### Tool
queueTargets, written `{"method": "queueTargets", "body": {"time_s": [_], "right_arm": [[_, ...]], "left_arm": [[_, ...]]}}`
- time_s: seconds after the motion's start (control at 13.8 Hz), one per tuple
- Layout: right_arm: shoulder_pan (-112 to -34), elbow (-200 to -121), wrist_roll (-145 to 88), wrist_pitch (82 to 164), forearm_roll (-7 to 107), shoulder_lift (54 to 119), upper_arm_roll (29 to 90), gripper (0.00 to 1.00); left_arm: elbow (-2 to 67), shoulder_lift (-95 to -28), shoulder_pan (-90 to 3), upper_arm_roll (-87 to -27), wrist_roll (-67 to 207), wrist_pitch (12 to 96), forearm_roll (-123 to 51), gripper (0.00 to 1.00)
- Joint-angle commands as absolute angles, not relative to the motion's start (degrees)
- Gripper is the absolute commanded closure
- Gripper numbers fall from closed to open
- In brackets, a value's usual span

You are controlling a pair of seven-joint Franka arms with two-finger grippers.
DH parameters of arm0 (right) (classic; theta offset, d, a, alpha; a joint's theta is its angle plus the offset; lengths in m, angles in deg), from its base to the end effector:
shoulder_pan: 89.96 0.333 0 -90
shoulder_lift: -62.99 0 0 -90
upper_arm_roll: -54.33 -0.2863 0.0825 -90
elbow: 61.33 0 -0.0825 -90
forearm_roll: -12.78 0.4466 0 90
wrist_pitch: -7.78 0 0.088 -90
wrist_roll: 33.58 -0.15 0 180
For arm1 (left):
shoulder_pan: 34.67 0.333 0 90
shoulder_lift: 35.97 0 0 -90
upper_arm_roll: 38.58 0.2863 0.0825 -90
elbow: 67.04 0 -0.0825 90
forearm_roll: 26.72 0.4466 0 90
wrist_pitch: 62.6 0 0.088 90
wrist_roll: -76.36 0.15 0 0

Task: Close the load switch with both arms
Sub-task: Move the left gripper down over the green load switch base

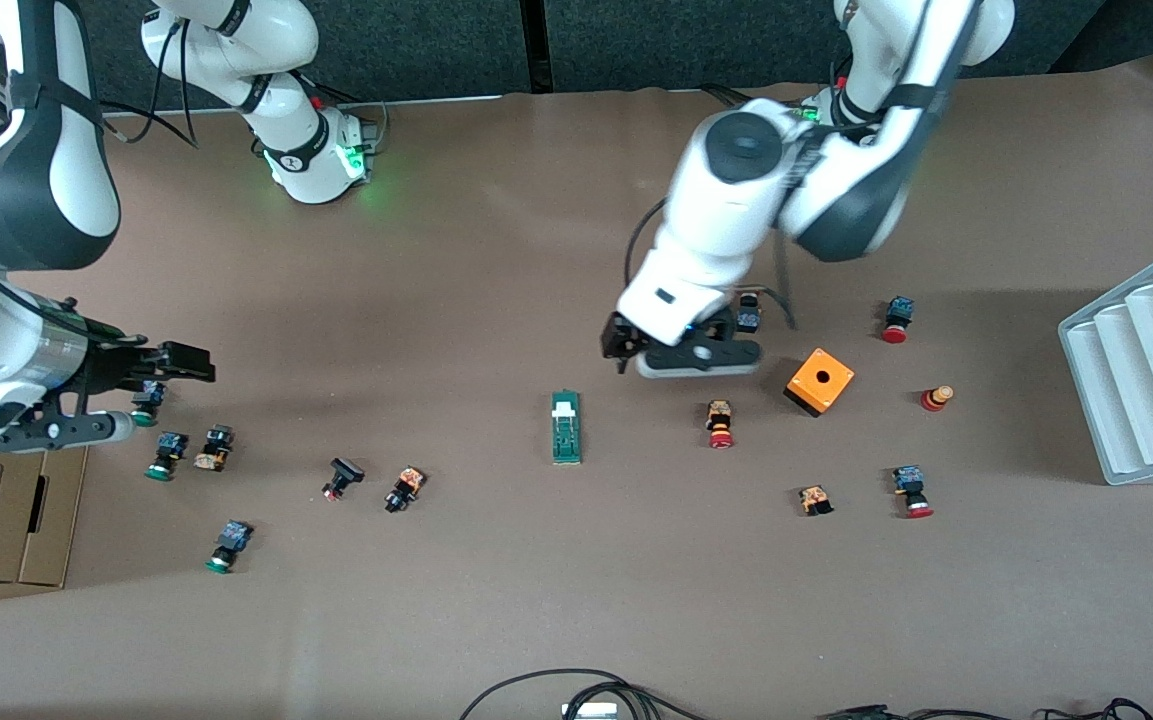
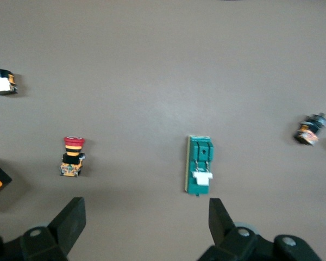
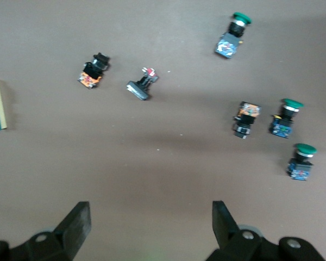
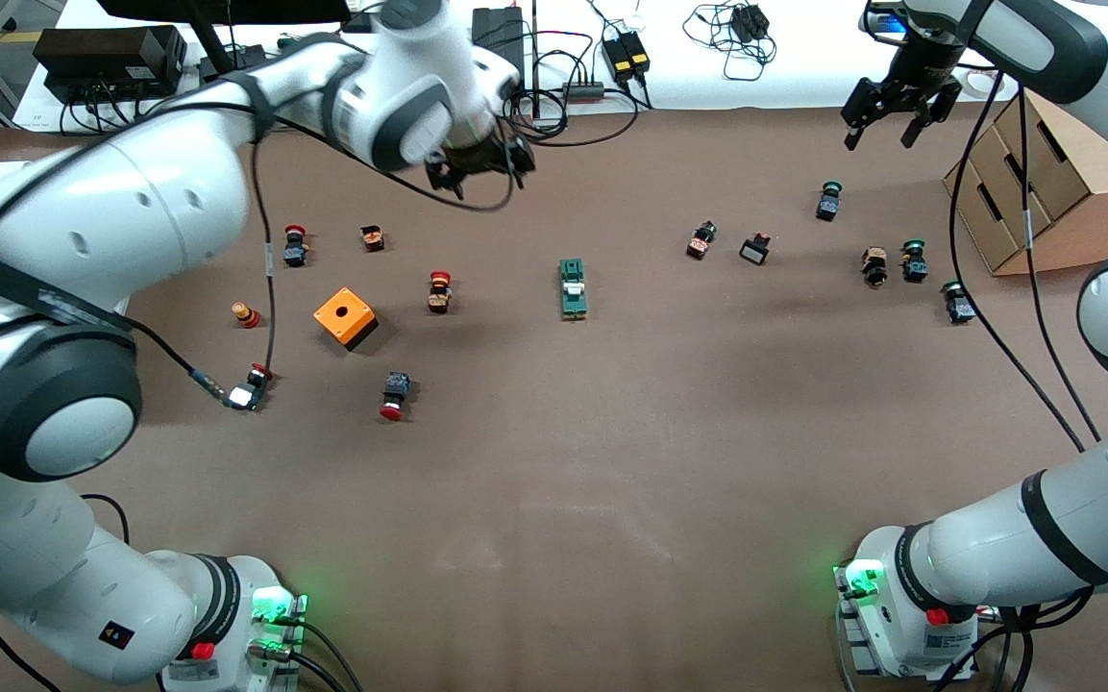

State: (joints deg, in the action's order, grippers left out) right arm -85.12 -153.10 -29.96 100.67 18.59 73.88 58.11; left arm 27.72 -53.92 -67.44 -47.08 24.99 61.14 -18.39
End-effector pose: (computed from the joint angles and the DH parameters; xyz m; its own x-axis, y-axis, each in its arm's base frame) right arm 0.6499 0.0286 0.4192 0.9837 0.0751 -0.1637 0.0597 -0.9935 -0.0969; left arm 0.5568 -0.4658 0.3558 0.9738 0.1256 0.1894 0.1091 -0.9895 0.0951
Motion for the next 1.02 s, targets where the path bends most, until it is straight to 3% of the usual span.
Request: {"method": "queueTargets", "body": {"time_s": [0.0,0.44,0.94], "right_arm": [[-85.0,-152.2,-26.0,101.0,20.3,74.5,58.5,0.01],[-85.0,-152.2,-23.7,100.6,23.7,75.0,58.6,0.01],[-85.7,-152.6,-22.9,100.4,21.7,75.5,58.8,0.01]], "left_arm": [[27.6,-57.2,-73.4,-46.3,11.9,64.4,-8.5,0.0],[27.7,-65.9,-79.3,-46.3,-6.1,72.0,7.3,0.0],[27.9,-75.4,-82.7,-46.2,-39.3,76.3,40.2,0.01]]}}
